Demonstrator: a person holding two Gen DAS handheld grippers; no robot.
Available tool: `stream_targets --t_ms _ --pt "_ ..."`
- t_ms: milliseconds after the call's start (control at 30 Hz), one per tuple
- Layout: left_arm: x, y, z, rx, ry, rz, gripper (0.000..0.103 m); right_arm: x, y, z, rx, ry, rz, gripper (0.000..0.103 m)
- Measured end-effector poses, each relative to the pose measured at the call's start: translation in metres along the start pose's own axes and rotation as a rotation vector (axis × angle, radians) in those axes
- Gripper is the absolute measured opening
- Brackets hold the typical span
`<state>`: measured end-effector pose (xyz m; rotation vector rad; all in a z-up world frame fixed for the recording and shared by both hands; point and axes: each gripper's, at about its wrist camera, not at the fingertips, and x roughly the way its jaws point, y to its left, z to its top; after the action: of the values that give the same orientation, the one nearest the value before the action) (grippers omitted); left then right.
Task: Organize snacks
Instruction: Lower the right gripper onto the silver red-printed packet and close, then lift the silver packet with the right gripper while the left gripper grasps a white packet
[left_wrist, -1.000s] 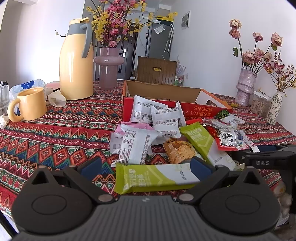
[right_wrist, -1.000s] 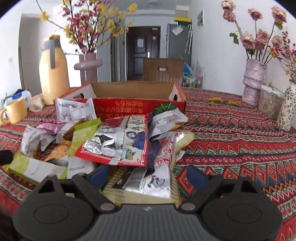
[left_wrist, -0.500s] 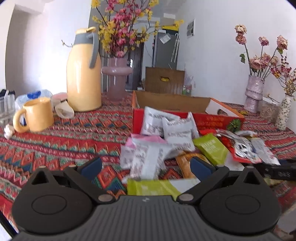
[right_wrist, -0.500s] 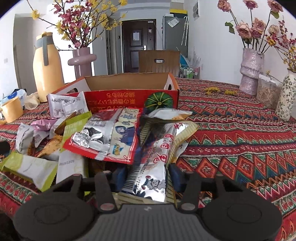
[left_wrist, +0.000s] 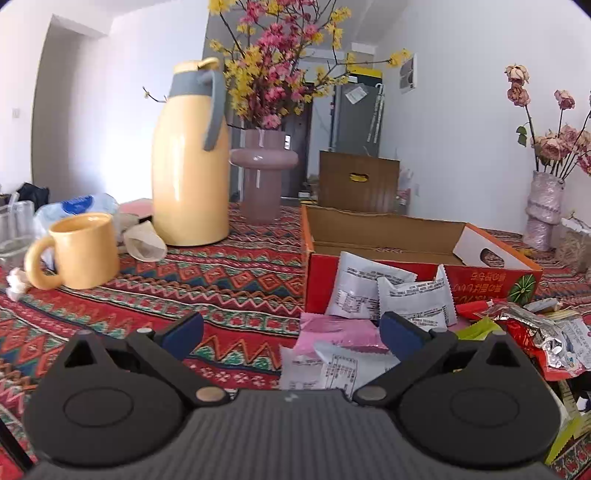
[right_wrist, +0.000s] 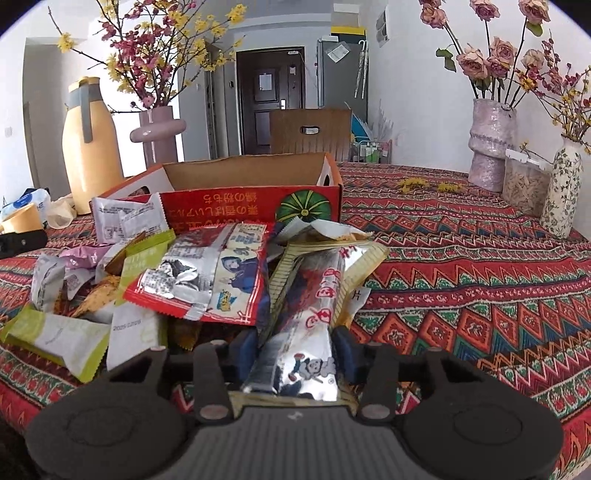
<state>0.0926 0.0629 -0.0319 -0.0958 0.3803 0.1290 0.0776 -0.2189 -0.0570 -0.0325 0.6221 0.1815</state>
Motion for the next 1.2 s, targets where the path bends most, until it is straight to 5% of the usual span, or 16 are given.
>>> stream_targets --t_ms 333,633,1200 --pt "-0.001 0.007 -0.007 -0.039 0.008 -0.085 0.103 0.025 0.008 0.013 -0.04 0.038 -0.065 0.064" --pt "0.001 0.014 -0.008 -0.087 0.033 -0.103 0.103 0.008 0.008 0.009 -0.061 -0.027 -0.098 0.029" --pt "0.004 0.015 -0.007 -0.101 0.056 -0.085 0.103 -0.018 -0.04 0.022 0.144 -0.269 -0.083 0.028"
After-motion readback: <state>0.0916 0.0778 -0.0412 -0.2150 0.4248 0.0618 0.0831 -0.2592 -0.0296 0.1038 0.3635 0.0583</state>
